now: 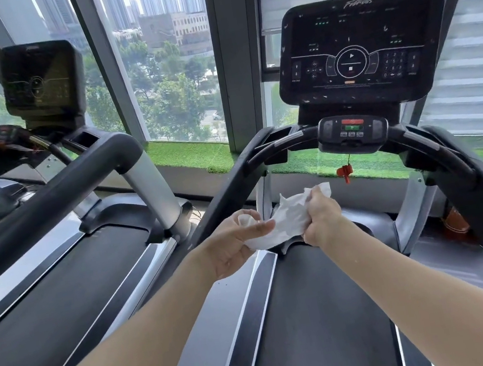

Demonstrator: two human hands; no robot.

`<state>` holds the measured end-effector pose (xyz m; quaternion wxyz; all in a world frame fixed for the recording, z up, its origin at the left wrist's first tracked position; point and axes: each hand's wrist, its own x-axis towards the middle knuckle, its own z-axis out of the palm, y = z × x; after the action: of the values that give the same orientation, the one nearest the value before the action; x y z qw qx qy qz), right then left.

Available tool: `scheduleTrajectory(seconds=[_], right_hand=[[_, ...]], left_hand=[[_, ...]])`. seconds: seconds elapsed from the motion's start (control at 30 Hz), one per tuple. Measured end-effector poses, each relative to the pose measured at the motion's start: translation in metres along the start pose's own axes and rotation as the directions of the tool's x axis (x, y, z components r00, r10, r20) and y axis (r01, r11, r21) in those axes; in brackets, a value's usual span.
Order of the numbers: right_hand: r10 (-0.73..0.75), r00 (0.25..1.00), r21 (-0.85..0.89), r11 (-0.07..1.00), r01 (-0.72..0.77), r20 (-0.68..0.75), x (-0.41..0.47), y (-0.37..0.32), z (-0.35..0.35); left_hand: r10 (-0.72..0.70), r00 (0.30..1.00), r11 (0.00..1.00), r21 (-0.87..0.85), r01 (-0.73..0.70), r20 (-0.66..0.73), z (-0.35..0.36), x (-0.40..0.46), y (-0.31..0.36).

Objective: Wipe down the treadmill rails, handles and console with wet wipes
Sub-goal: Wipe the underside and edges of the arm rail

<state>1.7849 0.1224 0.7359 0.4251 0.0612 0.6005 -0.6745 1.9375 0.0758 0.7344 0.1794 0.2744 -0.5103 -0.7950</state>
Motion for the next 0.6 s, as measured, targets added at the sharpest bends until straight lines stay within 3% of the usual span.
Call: scheduleTrajectory(seconds=[0.1, 0.2, 0.3, 0.37, 0.43, 0.47, 0.53, 0.6], right_hand=[[0.028, 1.0, 0.031, 0.999, -0.028, -0.012, 0.001, -0.001, -0.003], [0.038, 0.999, 0.045, 0.998, -0.037, -0.026, 0.002, -0.002, -0.003], [0.015, 1.0, 0.056, 0.998, -0.013, -0.023, 0.006, -0.002, -0.004], [0.016, 1.0, 0.076, 0.997, -0.016, -0.001, 0.005, -0.001, -0.006], [0.02, 1.0, 0.102, 0.995, -0.02, 0.003, 0.004, 0.001, -0.009], [0.021, 1.0, 0.103, 0.994, -0.02, -0.007, 0.003, 0.003, -0.01], [0.043, 0.999, 0.059, 0.997, -0.042, -0.027, 0.005, 0.01, -0.012], [0.102, 0.995, -0.045, 0.994, -0.102, -0.006, 0.007, 0.023, -0.016]], left_hand=[[-0.029, 0.994, 0.973, 0.229, 0.004, 0.106, 0.004, -0.005, 0.001], [-0.092, 0.98, 0.88, 0.474, -0.002, 0.175, 0.006, -0.005, -0.001], [0.035, 0.997, 0.741, 0.668, -0.075, 0.074, 0.001, 0.002, -0.009], [0.186, 0.982, 0.781, 0.608, -0.143, -0.008, 0.0, 0.008, -0.013], [0.271, 0.95, 0.906, 0.375, -0.197, -0.157, 0.0, 0.014, -0.013], [0.264, 0.93, 0.96, 0.164, -0.227, -0.257, 0.001, 0.016, -0.011], [0.194, 0.901, 0.949, -0.159, -0.273, -0.388, -0.001, 0.019, -0.005], [0.146, 0.892, 0.935, -0.234, -0.265, -0.428, -0.002, 0.021, -0.003]])
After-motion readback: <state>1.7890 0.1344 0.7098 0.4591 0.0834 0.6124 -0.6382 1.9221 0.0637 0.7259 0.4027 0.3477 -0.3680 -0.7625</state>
